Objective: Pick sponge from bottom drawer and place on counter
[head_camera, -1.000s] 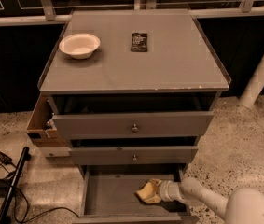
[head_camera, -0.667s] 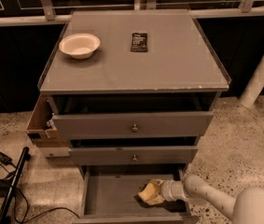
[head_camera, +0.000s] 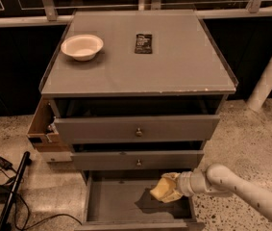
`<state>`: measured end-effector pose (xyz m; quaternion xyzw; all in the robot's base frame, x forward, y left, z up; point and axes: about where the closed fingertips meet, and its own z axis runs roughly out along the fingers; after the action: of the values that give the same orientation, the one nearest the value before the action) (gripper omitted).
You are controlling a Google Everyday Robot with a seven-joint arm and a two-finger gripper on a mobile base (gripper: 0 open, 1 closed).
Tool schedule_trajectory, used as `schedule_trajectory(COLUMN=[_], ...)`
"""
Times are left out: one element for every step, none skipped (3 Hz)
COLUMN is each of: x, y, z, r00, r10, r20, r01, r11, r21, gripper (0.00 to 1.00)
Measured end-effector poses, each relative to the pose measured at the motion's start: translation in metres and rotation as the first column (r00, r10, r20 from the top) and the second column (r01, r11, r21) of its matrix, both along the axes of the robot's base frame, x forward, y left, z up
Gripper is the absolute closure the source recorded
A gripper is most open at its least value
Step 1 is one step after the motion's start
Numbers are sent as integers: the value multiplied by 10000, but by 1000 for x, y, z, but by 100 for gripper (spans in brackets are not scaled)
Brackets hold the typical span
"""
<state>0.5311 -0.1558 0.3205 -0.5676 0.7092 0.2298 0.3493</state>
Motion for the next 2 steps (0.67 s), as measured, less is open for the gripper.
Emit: schedule_trajectory(x=[0,-2], y=[0,-8], z=[10,49], r00=[10000,9998], r10=[-2,-167], r20=[6,88], r01=[2,167], r11=[10000,9998], r21=[4,78], gripper=[100,100])
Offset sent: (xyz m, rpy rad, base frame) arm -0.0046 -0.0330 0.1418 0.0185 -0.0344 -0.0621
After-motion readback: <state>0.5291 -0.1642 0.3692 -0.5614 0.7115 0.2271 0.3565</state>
